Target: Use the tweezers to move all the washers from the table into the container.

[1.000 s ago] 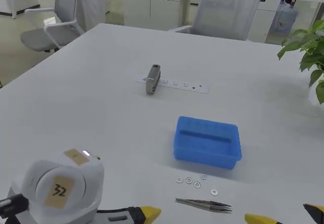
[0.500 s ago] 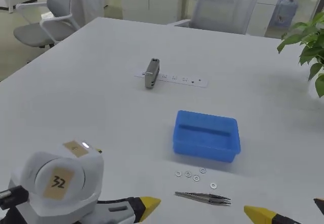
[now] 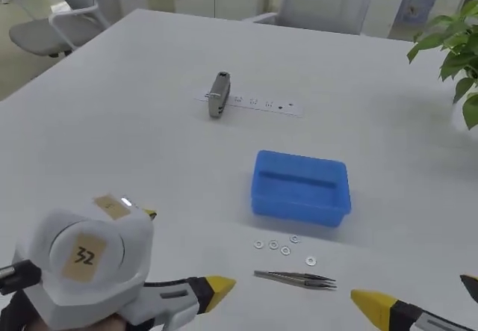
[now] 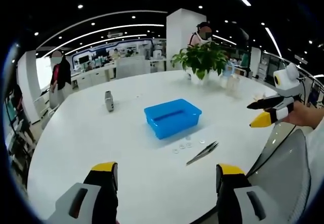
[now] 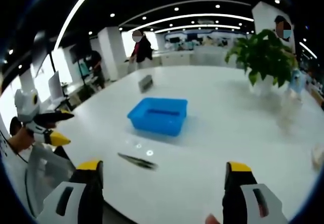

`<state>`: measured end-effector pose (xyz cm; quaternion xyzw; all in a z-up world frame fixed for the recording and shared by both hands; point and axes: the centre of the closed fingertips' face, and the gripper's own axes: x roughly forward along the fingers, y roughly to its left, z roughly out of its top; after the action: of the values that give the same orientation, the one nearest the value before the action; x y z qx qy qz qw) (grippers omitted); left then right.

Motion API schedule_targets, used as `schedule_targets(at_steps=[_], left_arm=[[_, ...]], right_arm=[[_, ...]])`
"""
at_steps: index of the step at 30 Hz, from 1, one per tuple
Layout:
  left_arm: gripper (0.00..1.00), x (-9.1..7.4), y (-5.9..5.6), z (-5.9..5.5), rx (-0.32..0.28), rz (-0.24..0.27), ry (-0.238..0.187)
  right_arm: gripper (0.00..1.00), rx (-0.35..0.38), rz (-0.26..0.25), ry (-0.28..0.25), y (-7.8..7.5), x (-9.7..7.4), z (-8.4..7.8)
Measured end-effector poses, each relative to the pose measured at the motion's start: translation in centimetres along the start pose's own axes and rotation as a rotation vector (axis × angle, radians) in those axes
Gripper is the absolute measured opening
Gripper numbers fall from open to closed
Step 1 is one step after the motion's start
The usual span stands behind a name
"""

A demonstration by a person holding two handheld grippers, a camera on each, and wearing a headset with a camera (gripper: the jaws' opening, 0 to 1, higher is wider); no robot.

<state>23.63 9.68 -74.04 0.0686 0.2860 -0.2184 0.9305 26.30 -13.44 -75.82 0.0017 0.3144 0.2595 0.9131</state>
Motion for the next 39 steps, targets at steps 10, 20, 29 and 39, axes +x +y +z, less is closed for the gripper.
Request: schedule_targets(at_steps=[10,20,29,39], left_arm=[[0.66,2.0,-0.9,0.1,0.06,-0.091,0.02],[0.4,4.9,-2.0,-1.1,0.149,-0.221,0.083],[0.27,8.3,-3.1,-2.8,0.21,-0.307,0.149],[0.24,11.9,-4.6,-3.7,0.261,-0.396,0.202]], right_arm=[[0.96,-0.009,0.004,0.037,0.1,0.2,-0.5],[0.93,-0.005,0.028,0.067,0.4,0.3,-1.2],[0.92,0.026,0.025,0.105,-0.2,0.1,-2.3],[0.91,0.05,0.028,0.109,-1.0,0.0,-2.3]])
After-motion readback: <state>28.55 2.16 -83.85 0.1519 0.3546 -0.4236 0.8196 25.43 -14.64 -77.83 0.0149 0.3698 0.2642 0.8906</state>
